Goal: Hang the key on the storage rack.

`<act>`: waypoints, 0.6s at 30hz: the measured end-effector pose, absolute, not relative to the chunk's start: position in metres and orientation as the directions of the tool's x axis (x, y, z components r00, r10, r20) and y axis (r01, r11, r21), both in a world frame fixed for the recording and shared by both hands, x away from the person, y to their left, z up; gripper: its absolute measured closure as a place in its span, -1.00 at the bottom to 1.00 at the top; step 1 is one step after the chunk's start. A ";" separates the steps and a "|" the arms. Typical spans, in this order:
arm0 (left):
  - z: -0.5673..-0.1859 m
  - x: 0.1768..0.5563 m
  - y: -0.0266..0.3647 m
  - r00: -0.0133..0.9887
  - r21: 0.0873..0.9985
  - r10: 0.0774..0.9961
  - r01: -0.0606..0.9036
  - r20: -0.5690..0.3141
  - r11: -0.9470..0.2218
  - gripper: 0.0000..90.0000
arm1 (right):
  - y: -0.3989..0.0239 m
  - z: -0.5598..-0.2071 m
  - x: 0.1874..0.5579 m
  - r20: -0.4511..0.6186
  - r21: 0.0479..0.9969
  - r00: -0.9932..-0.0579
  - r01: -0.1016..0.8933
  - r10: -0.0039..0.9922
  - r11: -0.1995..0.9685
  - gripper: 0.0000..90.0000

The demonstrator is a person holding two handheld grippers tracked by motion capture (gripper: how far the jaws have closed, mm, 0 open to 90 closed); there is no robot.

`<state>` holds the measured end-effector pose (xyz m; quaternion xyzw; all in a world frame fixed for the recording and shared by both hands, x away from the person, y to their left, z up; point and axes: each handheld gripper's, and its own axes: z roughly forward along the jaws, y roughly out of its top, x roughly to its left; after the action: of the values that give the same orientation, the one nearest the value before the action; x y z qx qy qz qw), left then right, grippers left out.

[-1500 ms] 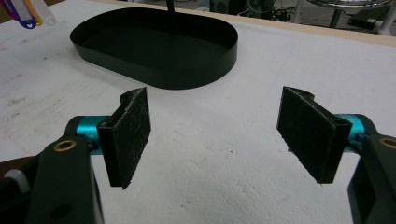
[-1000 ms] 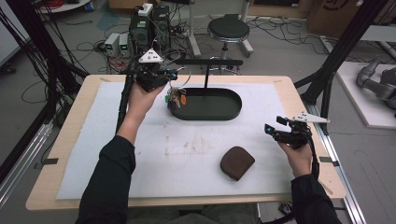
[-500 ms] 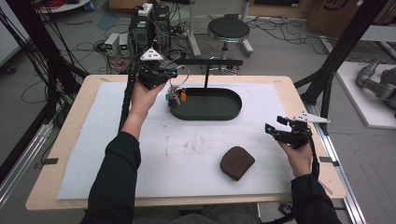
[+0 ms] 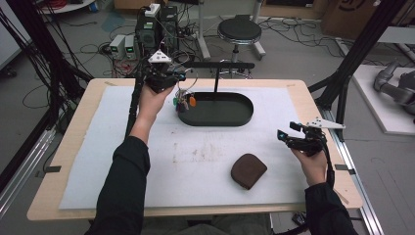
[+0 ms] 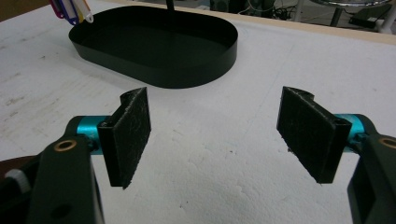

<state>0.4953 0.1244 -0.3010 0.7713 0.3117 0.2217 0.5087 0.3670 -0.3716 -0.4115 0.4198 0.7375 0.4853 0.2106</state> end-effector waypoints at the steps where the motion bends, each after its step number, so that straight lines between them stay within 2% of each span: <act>1: -0.302 0.496 0.124 0.705 0.923 0.709 0.259 0.020 -0.284 0.92 | -0.372 -0.411 0.367 0.096 0.893 -0.559 0.414 0.824 0.177 -0.41; 18: -0.308 0.499 0.122 0.691 0.915 0.722 0.270 0.033 -0.301 0.92 | -0.371 -0.412 0.367 0.098 0.889 -0.557 0.421 0.825 0.179 -0.41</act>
<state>0.4992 0.1216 -0.3080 0.7737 0.3205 0.2273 0.4969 0.3671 -0.3712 -0.4120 0.4215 0.7387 0.4827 0.2090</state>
